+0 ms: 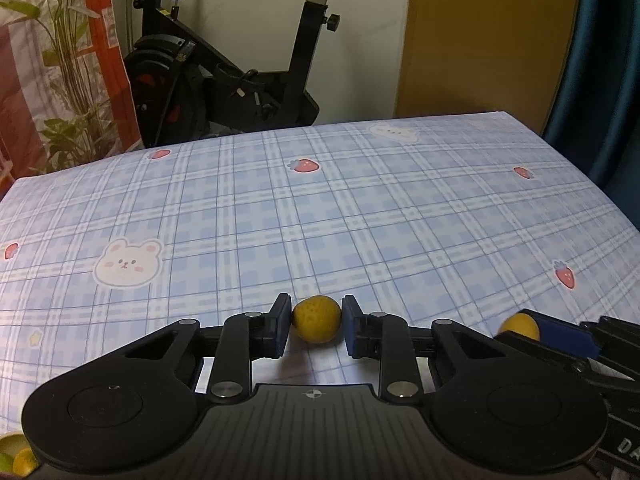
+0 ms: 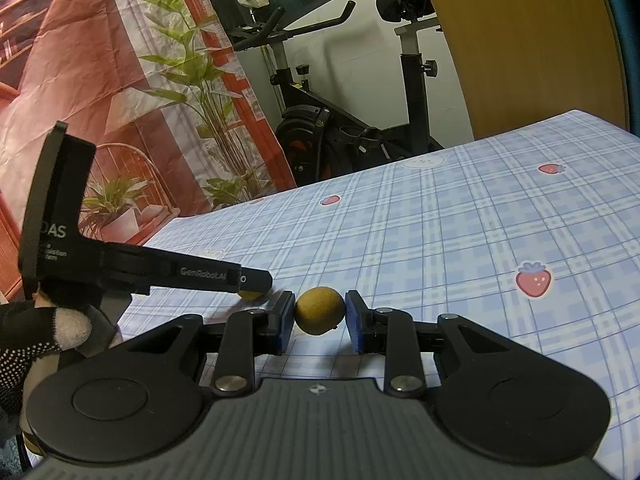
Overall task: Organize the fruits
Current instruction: 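Grasp the other small yellow fruit with the left gripper while the right gripper holds its fruit, then carry both small fruits over the cream plate and open both grippers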
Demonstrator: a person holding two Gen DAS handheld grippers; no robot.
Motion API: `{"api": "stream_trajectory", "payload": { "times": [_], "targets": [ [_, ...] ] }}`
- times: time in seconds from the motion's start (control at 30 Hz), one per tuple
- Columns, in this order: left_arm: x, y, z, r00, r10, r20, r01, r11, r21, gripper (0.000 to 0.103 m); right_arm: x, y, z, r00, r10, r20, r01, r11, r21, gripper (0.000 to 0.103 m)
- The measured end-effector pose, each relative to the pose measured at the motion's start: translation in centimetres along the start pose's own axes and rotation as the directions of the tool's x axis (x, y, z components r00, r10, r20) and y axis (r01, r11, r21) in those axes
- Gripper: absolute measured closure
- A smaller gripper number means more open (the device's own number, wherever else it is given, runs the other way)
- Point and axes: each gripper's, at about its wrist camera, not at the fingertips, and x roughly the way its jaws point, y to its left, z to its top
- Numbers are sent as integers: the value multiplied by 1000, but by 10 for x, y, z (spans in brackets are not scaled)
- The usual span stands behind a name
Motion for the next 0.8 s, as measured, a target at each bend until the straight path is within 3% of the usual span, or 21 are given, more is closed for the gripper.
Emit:
{"api": "stream_trajectory", "payload": {
  "times": [0.4,0.8],
  "targets": [
    [-33,-2,-13,999,-27,30,28,999,-19,74,-1,0,1,1000,0,3,0,1000,-5,73],
    [-105,12,-44,994,-44,100,49,998,-46,74,-16,21,-6,999,50,17,-50,998,-38,73]
  ]
}}
